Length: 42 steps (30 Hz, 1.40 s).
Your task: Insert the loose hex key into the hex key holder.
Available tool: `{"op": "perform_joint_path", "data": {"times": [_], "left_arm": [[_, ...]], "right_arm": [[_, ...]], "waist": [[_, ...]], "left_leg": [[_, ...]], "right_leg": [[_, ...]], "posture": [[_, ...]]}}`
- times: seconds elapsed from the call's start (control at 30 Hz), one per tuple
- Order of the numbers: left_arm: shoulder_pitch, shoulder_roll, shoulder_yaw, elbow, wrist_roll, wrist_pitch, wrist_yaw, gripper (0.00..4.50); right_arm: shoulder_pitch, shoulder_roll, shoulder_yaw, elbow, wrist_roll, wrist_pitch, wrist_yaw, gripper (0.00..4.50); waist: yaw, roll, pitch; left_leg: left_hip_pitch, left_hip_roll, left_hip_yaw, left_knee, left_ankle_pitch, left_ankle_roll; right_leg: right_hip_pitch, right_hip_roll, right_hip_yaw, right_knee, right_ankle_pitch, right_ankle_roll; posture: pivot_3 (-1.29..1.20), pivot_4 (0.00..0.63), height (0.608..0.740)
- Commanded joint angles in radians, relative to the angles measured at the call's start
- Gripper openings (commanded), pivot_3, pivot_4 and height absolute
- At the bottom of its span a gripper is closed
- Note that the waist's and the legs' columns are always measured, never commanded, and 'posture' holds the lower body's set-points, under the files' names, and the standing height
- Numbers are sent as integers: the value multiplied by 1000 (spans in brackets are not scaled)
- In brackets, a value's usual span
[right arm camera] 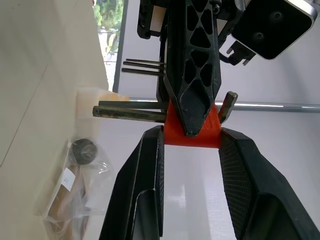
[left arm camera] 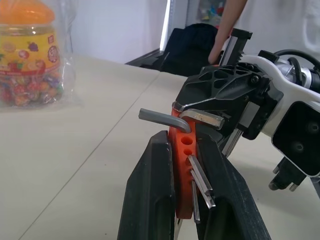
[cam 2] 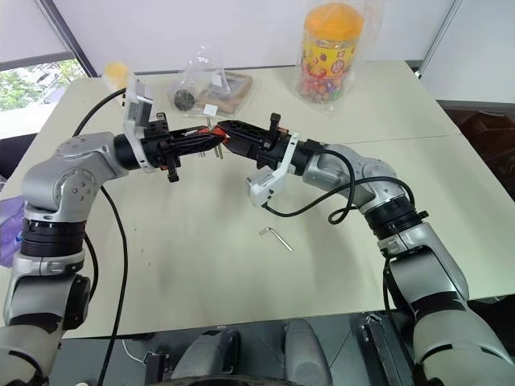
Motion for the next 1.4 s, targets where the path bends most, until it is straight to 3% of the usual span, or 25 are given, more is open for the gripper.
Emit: {"op": "perform_joint_path", "data": {"times": [0.03, 0.17, 0.27, 0.37, 0.5, 0.63, 0.77, 0.93, 1.1, 1.4], "left_arm": [[3, -5, 20, -15, -9, -2, 19, 0], [8, -6, 21, -23, -10, -3, 25, 0], [13, -3, 19, -29, 2, -21, 28, 0], [25, -5, 11, -46, 31, -64, 40, 0], [58, -34, 18, -80, 51, -114, 90, 0], [118, -70, 11, -121, 87, -168, 148, 0], [176, -83, 3, -159, 100, -181, 177, 0], [208, -90, -8, -182, 103, -180, 190, 0], [201, -107, -39, -169, 119, -196, 182, 0], [169, -131, -94, -118, 162, -236, 154, 0]], "right_arm": [[-18, -2, -31, -35, 28, -9, 7, 2433], [-12, -7, -25, -29, 25, 5, 37, 4440], [8, -19, -22, -14, 97, 25, 131, 4440], [59, -36, -62, -16, 298, 150, 314, 4440], [154, -55, -165, -190, 684, 671, 660, 4440], [286, -182, -215, -508, 979, 1289, 889, 4440], [406, -282, -226, -734, 1074, 1609, 904, 4440], [486, -336, -246, -882, 1125, 1802, 864, 4440], [509, -294, -205, -888, 1080, 1883, 739, 4440], [547, -243, -132, -812, 1028, 1849, 664, 4440]], "waist": [[0, 0, 0], [0, 0, 0], [0, 0, 0], [2, 0, 0], [8, 0, 0], [27, 0, 0], [38, 0, 0], [58, 0, 0], [62, -1, -1], [59, -1, -1]], "left_leg": [[0, 0, 0, 0, 0, 0], [0, 0, 0, 0, 0, 0], [0, 0, 0, 0, 0, 0], [0, 0, 0, 1, 0, 0], [-2, 0, -1, 6, 0, 1], [-4, 0, -3, 9, -2, 3], [-4, 0, -3, 10, -3, 4], [-4, 0, -2, 12, -3, 5], [-4, -1, -2, 12, -3, 5], [-4, -1, -2, 12, -3, 5]], "right_leg": [[0, 0, 0, 0, 0, 0], [0, 0, 0, 0, 0, 0], [0, 0, 0, 0, 0, 0], [1, 0, 0, 0, 0, 0], [3, -2, -1, 0, 0, 0], [3, -2, -1, 0, 0, 0], [3, -3, -1, -1, 0, 0], [3, -3, 0, -1, 0, 0], [4, -4, -1, -1, 0, 0], [4, -4, -1, -1, 0, 0]], "posture": [[0, 150, 740], [0, 150, 740], [0, 150, 740], [0, 150, 740], [0, 150, 740], [0, 150, 740], [0, 150, 740], [0, 150, 740], [0, 150, 740], [0, 150, 740]]}}
